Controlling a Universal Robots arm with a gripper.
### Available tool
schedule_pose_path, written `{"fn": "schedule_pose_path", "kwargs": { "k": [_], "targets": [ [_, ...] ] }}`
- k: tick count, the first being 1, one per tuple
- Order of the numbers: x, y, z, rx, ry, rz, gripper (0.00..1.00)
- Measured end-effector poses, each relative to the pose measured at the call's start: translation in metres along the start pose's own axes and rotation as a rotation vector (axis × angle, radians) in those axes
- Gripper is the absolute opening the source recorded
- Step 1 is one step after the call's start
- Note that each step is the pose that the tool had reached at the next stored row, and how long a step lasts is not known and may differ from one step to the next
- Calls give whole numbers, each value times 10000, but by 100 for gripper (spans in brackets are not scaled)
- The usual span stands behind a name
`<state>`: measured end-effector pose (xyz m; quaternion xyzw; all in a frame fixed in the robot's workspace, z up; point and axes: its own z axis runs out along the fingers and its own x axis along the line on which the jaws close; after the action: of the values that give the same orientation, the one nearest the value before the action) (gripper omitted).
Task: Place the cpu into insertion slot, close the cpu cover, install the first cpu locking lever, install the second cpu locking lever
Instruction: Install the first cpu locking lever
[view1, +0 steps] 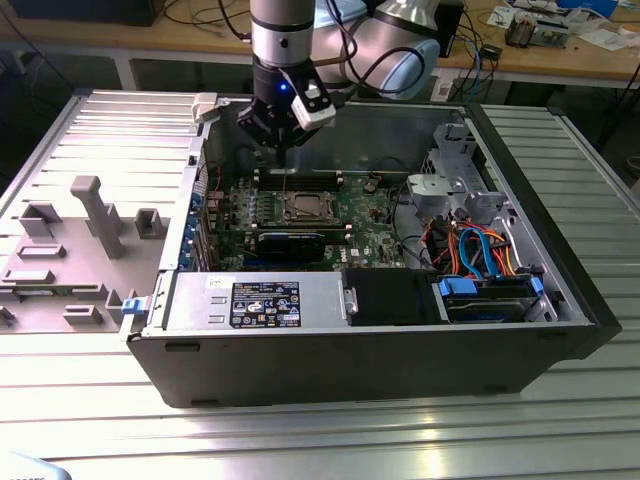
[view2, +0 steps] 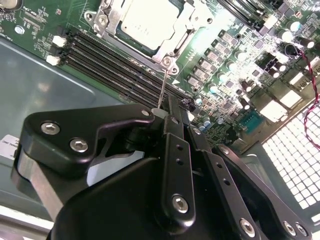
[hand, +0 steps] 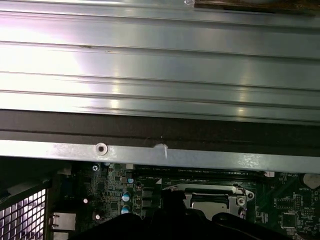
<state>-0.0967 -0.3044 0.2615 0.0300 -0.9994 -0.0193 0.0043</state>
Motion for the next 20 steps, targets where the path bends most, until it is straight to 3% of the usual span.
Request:
{"fn": "schedule_pose_path", "kwargs": {
  "k": [20],
  "targets": [
    [-99,-6,19,0,3,0,11]
  ]
}}
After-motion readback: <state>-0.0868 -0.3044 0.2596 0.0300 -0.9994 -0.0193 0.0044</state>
